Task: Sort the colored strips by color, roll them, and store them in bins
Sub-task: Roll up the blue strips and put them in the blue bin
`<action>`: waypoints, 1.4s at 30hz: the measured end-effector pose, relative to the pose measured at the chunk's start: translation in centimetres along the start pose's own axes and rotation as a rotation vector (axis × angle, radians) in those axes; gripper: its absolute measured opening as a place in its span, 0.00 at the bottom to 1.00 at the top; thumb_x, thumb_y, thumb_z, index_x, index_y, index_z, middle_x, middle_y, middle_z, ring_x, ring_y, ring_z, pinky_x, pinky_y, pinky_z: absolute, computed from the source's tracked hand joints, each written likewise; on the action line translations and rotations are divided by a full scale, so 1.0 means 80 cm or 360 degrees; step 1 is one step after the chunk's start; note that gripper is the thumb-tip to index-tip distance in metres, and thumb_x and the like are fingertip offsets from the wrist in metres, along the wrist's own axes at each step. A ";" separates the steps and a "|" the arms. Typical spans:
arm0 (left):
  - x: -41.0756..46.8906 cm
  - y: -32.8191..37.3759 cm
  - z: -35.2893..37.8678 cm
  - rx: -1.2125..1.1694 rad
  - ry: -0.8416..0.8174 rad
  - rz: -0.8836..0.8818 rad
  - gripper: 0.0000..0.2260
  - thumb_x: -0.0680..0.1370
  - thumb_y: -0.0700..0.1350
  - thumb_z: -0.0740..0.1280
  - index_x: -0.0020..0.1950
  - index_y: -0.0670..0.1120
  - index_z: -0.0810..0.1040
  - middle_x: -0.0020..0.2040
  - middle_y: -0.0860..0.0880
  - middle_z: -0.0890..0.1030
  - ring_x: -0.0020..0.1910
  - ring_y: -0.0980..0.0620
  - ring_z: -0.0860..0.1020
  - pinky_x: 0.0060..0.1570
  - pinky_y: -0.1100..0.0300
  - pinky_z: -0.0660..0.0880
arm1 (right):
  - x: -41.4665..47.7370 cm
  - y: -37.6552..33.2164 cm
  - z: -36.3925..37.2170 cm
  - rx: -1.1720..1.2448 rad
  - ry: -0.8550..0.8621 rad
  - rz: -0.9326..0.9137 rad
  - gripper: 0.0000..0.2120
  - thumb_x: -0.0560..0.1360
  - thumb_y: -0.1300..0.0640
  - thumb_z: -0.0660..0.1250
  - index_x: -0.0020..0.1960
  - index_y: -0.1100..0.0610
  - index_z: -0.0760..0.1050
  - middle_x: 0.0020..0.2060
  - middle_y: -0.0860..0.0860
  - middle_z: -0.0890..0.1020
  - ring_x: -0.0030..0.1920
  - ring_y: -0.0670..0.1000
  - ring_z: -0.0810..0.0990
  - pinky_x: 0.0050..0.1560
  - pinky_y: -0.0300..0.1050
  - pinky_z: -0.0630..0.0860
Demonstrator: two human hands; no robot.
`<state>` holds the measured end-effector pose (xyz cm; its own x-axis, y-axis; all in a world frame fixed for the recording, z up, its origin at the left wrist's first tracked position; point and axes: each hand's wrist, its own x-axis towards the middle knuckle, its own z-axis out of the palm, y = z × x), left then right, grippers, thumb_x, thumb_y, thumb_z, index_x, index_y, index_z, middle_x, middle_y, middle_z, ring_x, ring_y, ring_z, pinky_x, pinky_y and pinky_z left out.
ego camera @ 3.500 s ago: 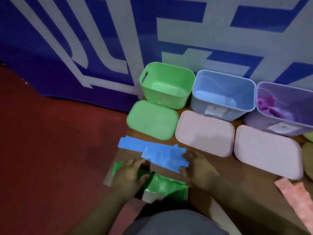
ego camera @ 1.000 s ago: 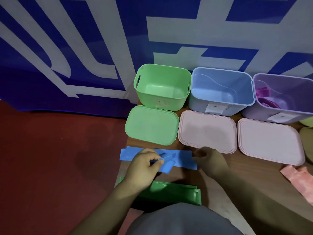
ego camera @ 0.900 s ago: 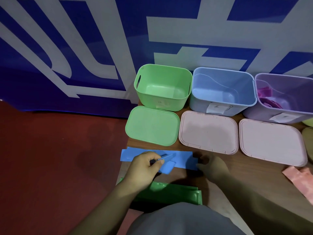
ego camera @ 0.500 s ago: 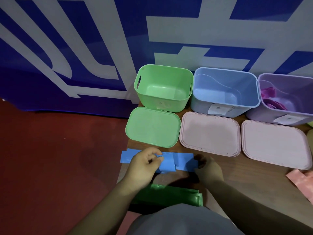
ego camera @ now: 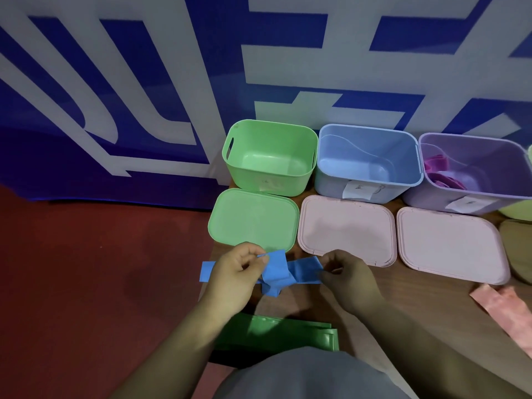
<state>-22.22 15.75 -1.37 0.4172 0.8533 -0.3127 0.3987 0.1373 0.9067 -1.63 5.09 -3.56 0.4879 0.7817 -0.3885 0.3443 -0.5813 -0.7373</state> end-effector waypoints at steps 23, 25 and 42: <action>-0.046 0.111 -0.030 -0.0306 -0.0167 0.0125 0.08 0.76 0.32 0.70 0.39 0.42 0.84 0.34 0.51 0.83 0.34 0.59 0.79 0.39 0.67 0.75 | -0.084 -0.157 -0.088 -0.0374 -0.0269 -0.1374 0.09 0.70 0.59 0.74 0.48 0.48 0.83 0.41 0.43 0.82 0.42 0.44 0.80 0.42 0.46 0.77; -0.051 0.114 -0.029 -0.0440 -0.0206 0.0082 0.07 0.74 0.34 0.72 0.38 0.44 0.85 0.36 0.48 0.83 0.38 0.55 0.80 0.43 0.60 0.78 | -0.084 -0.154 -0.088 -0.0271 -0.0162 -0.1369 0.09 0.70 0.61 0.75 0.48 0.50 0.83 0.40 0.42 0.82 0.41 0.45 0.80 0.42 0.45 0.77; -0.065 0.130 -0.017 -0.0703 -0.0262 -0.0045 0.03 0.66 0.44 0.75 0.37 0.47 0.86 0.41 0.41 0.83 0.47 0.40 0.79 0.59 0.40 0.77 | -0.089 -0.146 -0.089 0.0124 0.0164 -0.1213 0.10 0.69 0.61 0.77 0.40 0.48 0.80 0.36 0.43 0.82 0.39 0.46 0.82 0.43 0.32 0.74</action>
<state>-21.37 13.44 10.07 0.5492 0.7601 -0.3474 0.0412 0.3906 0.9196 -3.45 4.68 11.72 0.2124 0.9324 0.2925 0.5592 0.1295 -0.8189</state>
